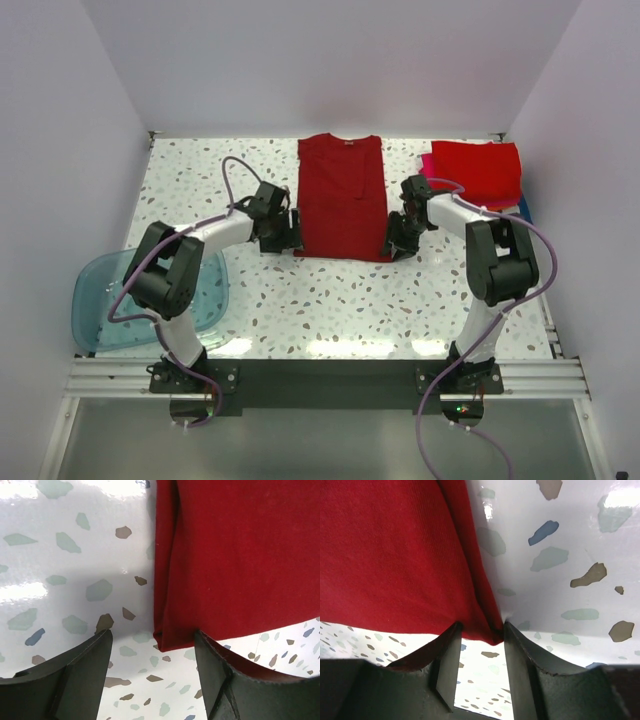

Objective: Fold and stack the t-shirts
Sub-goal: Fold the tshirt

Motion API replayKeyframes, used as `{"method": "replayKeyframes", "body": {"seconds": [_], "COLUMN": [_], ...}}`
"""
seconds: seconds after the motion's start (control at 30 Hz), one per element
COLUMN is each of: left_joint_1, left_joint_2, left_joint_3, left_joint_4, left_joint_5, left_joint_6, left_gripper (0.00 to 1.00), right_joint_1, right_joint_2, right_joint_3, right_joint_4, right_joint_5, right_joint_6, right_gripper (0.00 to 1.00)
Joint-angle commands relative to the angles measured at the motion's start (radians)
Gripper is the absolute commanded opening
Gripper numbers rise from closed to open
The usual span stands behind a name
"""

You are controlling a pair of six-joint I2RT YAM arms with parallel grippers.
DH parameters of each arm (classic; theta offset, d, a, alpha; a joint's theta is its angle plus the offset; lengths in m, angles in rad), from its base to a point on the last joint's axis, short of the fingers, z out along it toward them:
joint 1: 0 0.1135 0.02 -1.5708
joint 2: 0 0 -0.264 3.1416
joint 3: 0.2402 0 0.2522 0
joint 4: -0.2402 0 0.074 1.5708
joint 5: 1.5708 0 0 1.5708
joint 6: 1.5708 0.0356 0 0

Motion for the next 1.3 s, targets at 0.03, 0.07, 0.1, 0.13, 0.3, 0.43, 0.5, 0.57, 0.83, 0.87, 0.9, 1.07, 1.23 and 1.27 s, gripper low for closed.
{"method": "replayKeyframes", "body": {"seconds": [0.03, 0.07, 0.1, 0.13, 0.3, 0.43, 0.5, 0.57, 0.83, 0.87, 0.9, 1.07, 1.23, 1.27], "left_joint_1": [-0.020, -0.020, -0.022, -0.023, -0.034, -0.034, -0.036, -0.036, -0.036, -0.036, -0.036, -0.036, -0.043, -0.046], "left_joint_2": [-0.028, -0.031, -0.029, -0.032, -0.031, -0.022, -0.016, -0.008, 0.001, 0.004, 0.006, -0.017, -0.075, -0.085], "left_joint_3": [-0.016, -0.017, -0.019, -0.019, -0.028, -0.033, -0.034, -0.036, -0.060, -0.065, -0.066, -0.083, -0.114, -0.131], "left_joint_4": [0.051, 0.051, 0.051, 0.051, 0.064, 0.062, 0.067, 0.068, 0.135, 0.139, 0.142, 0.137, 0.128, 0.122], "left_joint_5": [0.018, 0.018, 0.018, 0.024, 0.029, 0.026, 0.025, 0.031, 0.080, 0.081, 0.086, 0.089, 0.101, 0.104], "left_joint_6": [-0.024, -0.025, -0.024, -0.030, -0.037, -0.039, -0.039, -0.039, -0.034, -0.031, -0.025, 0.010, 0.127, 0.140], "left_gripper": [0.69, 0.65, 0.64, 0.63, 0.59, 0.54, 0.52, 0.46, 0.16, 0.08, 0.04, 0.00, 0.00, 0.00], "right_joint_1": [0.003, 0.003, 0.004, 0.003, 0.003, 0.004, 0.004, 0.004, 0.004, 0.006, 0.006, 0.017, 0.046, 0.060], "right_joint_2": [-0.032, -0.036, -0.037, -0.040, -0.043, -0.045, -0.046, -0.045, -0.042, -0.042, -0.040, -0.045, -0.080, -0.097], "right_joint_3": [-0.040, -0.048, -0.051, -0.054, -0.063, -0.071, -0.074, -0.079, -0.088, -0.088, -0.086, -0.085, -0.076, -0.074], "right_joint_4": [0.029, 0.030, 0.030, 0.033, 0.037, 0.040, 0.040, 0.040, 0.046, 0.044, 0.044, 0.029, -0.054, -0.068], "right_joint_5": [-0.020, -0.020, -0.020, -0.020, -0.017, -0.017, -0.017, -0.015, -0.023, -0.024, -0.024, -0.017, 0.015, 0.023], "right_joint_6": [0.009, 0.010, 0.011, 0.012, 0.014, 0.014, 0.014, 0.018, 0.021, 0.021, 0.020, 0.012, -0.025, -0.029], "right_gripper": [0.41, 0.40, 0.39, 0.38, 0.36, 0.32, 0.25, 0.21, 0.12, 0.10, 0.07, 0.00, 0.00, 0.00]}}
